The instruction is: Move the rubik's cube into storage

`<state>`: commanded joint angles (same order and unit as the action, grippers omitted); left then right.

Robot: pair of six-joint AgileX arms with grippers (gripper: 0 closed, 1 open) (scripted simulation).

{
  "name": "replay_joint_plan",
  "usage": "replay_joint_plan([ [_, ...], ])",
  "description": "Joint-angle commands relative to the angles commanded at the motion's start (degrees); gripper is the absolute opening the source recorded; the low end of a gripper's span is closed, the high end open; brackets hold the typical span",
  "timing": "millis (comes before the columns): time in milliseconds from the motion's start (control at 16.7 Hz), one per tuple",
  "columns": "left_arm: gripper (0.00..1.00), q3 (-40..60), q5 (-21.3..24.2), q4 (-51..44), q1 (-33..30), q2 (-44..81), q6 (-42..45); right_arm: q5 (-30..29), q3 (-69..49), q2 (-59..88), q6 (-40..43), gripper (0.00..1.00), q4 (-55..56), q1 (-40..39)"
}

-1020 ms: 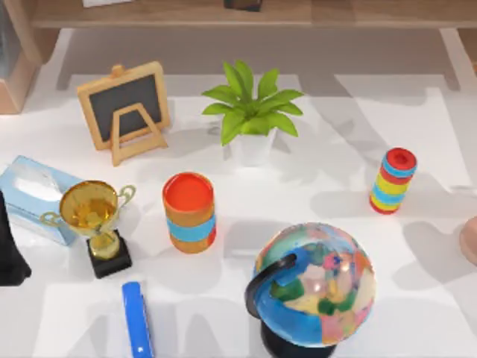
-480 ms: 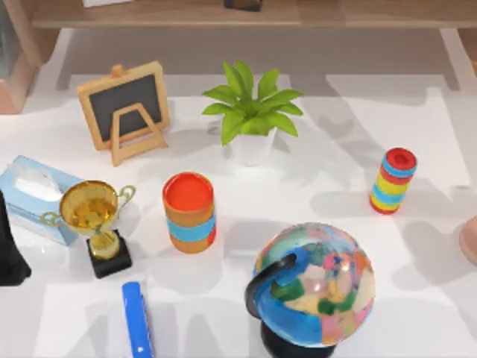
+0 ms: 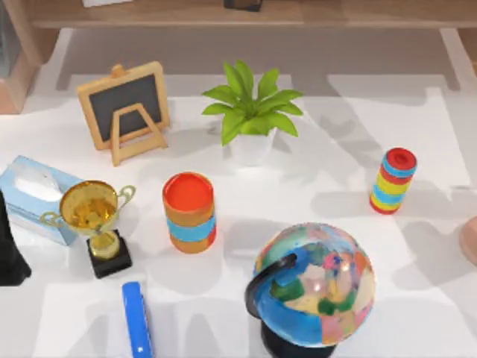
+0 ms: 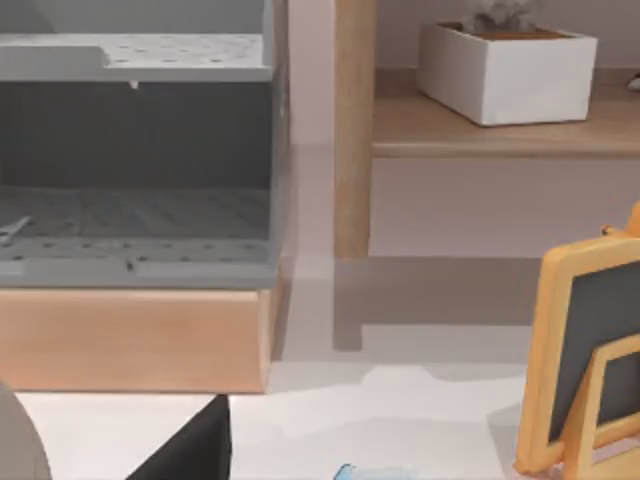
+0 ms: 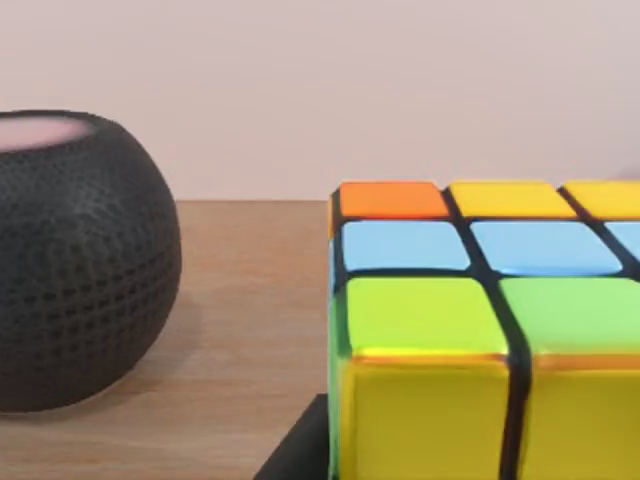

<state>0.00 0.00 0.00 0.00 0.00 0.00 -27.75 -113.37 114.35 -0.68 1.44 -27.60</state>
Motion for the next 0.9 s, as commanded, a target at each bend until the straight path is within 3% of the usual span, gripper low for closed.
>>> replay_joint_plan([
  [480, 1.00, 0.0, 0.0, 0.0, 0.0, 0.0, 0.0, 1.3, -2.0, -0.5, 0.4, 0.00, -2.9, 1.8],
  [720, 1.00, 0.0, 0.0, 0.0, 0.0, 0.0, 0.0, 8.3, -10.1, -3.0, 4.4, 0.00, -13.5, 6.4],
  [900, 1.00, 0.0, 0.0, 0.0, 0.0, 0.0, 0.0, 15.1, -18.7, -4.8, 8.3, 0.00, -27.8, 12.0],
])
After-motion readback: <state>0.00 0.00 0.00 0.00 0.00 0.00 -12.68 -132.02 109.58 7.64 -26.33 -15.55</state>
